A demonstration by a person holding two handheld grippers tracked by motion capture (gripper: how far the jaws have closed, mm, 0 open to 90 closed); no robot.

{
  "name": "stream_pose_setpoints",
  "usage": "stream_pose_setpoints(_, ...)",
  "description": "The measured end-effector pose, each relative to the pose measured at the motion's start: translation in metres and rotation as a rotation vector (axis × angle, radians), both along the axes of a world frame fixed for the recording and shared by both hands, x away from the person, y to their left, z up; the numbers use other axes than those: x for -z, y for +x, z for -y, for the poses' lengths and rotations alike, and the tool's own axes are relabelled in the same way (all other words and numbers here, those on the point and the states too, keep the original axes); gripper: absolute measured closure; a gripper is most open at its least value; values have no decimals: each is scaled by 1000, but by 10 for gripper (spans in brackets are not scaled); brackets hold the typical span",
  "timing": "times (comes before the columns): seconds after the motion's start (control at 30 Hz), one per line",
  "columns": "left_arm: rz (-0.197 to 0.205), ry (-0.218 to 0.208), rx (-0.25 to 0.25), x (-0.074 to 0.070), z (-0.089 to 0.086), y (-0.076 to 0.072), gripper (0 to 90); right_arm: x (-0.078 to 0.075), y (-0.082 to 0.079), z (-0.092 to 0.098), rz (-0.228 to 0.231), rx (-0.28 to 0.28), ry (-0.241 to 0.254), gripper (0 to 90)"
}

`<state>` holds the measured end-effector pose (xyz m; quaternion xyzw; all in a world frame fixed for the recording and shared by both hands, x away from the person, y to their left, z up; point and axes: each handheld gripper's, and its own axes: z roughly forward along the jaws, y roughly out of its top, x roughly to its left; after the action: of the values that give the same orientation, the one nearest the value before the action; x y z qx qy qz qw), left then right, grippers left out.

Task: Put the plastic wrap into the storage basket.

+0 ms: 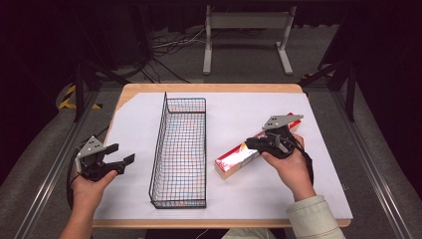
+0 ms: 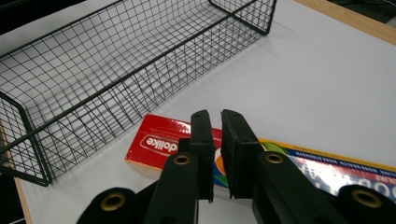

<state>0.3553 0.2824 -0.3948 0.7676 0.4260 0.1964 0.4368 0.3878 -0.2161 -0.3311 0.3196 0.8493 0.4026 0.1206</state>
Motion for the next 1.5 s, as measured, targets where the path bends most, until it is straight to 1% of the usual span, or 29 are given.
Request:
stream_pose_setpoints(0.07,1,2,-1,0,-1,0,264,0,3,-6,-6,-14,3,900)
stream_pose_setpoints(0.2,4,-8,-8,-1,-1,0,264,0,10,-19,-11,-36,-18,900)
stream_pose_setpoints(0.23,6,-8,-8,-1,-2,-1,264,0,13,-25,-16,-47,-25,900)
stream_pose_setpoints(0.27,9,-7,-8,-1,-2,-1,264,0,13,-25,-16,-47,-25,900)
stream_pose_setpoints(0.4,8,-11,-10,-1,-3,-1,264,1,20,-36,-17,-50,-40,900)
stream_pose_setpoints(0.47,14,-10,-14,-1,-4,-1,264,2,24,-40,-14,-51,-46,900)
stream_pose_setpoints(0.57,16,-13,-20,0,-4,-1,263,5,29,-47,-16,-68,-48,900)
stream_pose_setpoints(0.67,16,-13,-24,0,-5,-1,262,8,34,-52,-23,-61,-54,900)
stream_pose_setpoints(0.73,17,-13,-25,0,-5,-1,262,12,38,-57,-36,-59,-59,900)
stream_pose_setpoints(0.93,16,-12,-25,1,-6,0,262,28,50,-73,-86,-66,-126,900)
stream_pose_setpoints(1.07,14,-14,-30,2,-6,0,263,37,56,-79,-109,-60,-154,900)
stream_pose_setpoints(1.3,12,-11,-30,3,-6,1,263,49,61,-86,-147,-60,-199,900)
stream_pose_setpoints(1.43,10,-11,-29,3,-6,1,259,58,64,-91,-194,-72,-229,900)
stream_pose_setpoints(1.5,10,-12,-29,3,-6,1,258,60,64,-94,-206,-76,-240,900)
